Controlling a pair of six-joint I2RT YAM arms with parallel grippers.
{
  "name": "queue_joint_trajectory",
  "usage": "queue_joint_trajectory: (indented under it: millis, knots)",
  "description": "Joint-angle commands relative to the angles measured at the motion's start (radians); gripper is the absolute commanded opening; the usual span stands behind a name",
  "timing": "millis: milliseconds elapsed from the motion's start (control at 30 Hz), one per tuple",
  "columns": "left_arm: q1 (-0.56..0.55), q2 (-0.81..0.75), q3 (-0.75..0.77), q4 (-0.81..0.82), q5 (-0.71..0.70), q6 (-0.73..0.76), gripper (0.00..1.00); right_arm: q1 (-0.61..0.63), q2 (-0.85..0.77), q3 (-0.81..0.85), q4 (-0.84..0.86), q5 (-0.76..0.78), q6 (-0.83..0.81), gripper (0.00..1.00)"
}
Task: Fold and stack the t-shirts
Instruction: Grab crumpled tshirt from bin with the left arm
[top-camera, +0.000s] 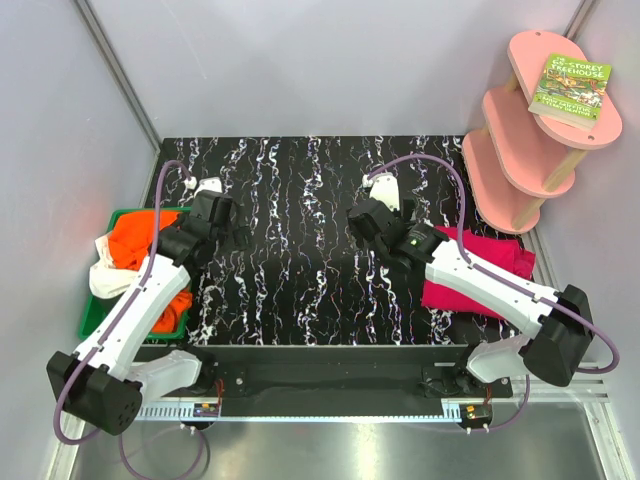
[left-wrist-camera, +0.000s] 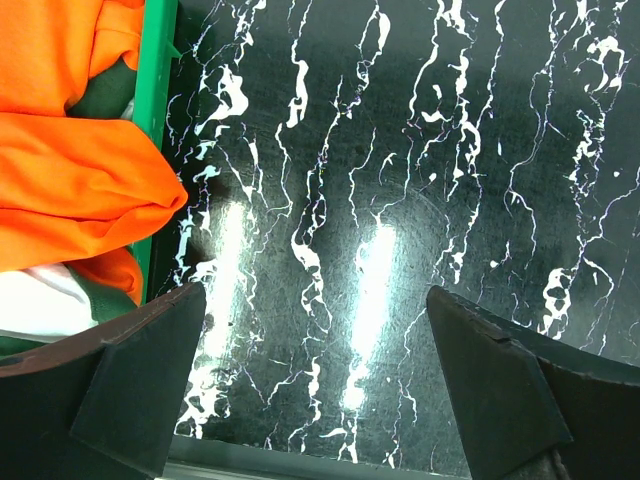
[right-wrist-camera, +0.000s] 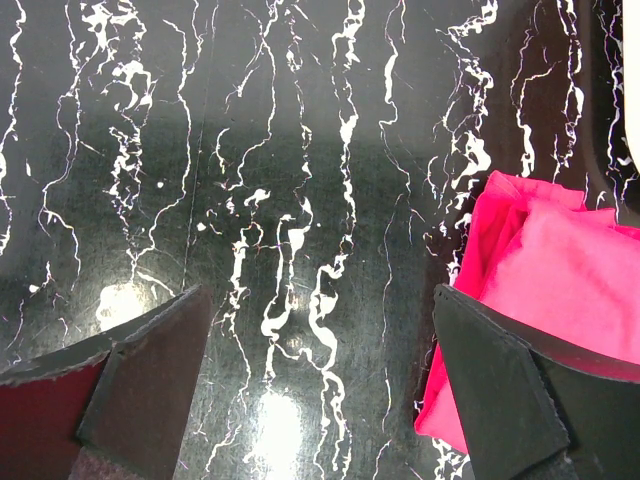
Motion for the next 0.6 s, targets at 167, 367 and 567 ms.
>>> queue_joint_trajectory:
  millis: [167,367,567]
  knots:
    - [-0.003,-0.004,0.007,0.038,-0.005,-0.039,0.99,0.001,-0.005,0.013,0.024,0.028,0.018,1.00]
    - [-0.003,-0.047,0.018,0.012,-0.120,-0.049,0.99,0.000,-0.031,-0.014,0.014,0.022,0.021,1.00]
    - [0.154,-0.009,0.103,-0.117,-0.288,-0.081,0.99,0.000,-0.068,-0.037,0.000,0.023,0.011,1.00]
